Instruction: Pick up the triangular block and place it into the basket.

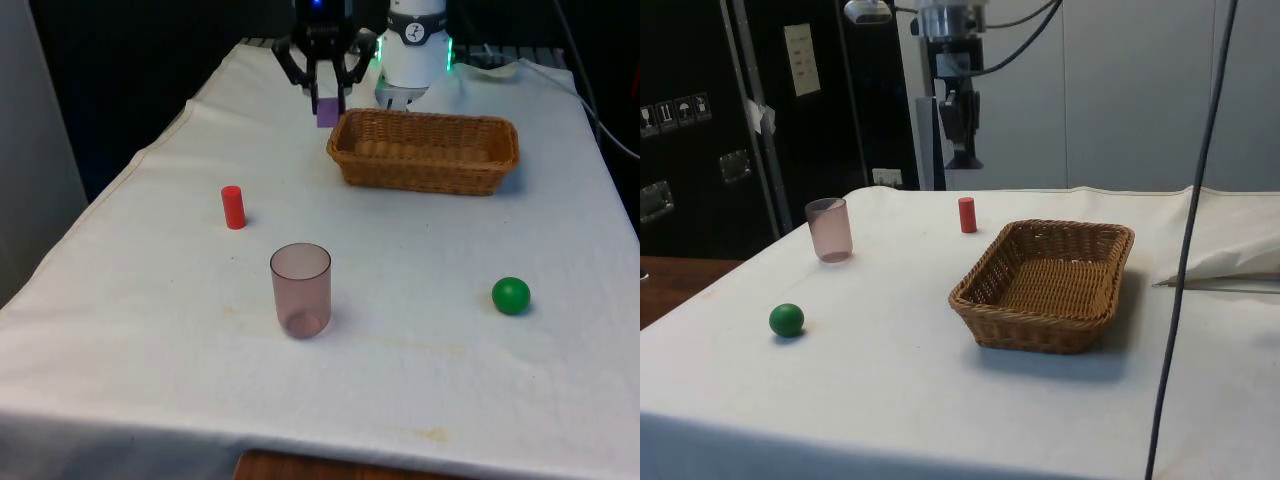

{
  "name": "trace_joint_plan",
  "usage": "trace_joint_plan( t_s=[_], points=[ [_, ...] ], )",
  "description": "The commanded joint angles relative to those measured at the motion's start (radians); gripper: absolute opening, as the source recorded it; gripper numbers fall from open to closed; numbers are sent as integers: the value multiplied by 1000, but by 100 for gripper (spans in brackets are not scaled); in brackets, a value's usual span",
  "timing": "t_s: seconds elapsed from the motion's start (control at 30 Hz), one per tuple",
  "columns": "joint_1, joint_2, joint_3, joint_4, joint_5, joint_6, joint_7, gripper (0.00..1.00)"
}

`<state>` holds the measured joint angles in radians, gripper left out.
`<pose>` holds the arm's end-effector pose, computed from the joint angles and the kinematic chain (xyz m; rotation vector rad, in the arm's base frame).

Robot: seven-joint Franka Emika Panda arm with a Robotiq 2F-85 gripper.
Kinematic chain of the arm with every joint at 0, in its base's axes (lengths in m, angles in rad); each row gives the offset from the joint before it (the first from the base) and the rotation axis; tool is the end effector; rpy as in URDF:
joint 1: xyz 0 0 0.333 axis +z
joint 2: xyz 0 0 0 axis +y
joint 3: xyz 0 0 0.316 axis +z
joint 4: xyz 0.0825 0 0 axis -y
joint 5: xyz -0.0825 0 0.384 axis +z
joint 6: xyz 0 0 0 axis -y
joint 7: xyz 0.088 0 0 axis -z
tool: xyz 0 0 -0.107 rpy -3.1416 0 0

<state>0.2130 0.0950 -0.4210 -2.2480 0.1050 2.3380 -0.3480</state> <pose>0.5213 -0.1076 0.3279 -3.1054 -0.1072 -0.0227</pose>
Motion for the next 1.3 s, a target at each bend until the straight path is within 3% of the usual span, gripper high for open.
trace_joint_plan(
  t_s=[0.0,0.23,0.27,0.3,0.5,0.53,0.57,0.8,0.83,0.87,1.03,1.13,1.17,1.27],
  points=[
    [4,-14,-2,-15,-23,11,18,33],
    [6,-92,4,-89,-65,19,46,33],
    [4,-81,4,-76,-42,4,27,33],
    [6,-101,5,-98,-71,20,51,33],
    [10,-156,17,-156,-109,31,86,33],
    [10,-149,14,-147,-88,17,65,33],
    [11,-162,20,-163,-115,32,91,33],
    [10,-216,45,-224,-156,46,136,33],
    [12,-209,41,-215,-135,31,117,33],
    [10,-223,48,-232,-162,48,142,33],
    [9,-256,66,-284,-195,71,176,33],
    [9,-267,72,-317,-211,95,193,33],
    [12,-265,68,-312,-192,81,175,33],
    [7,-273,79,-353,-225,128,208,33]
  ],
)
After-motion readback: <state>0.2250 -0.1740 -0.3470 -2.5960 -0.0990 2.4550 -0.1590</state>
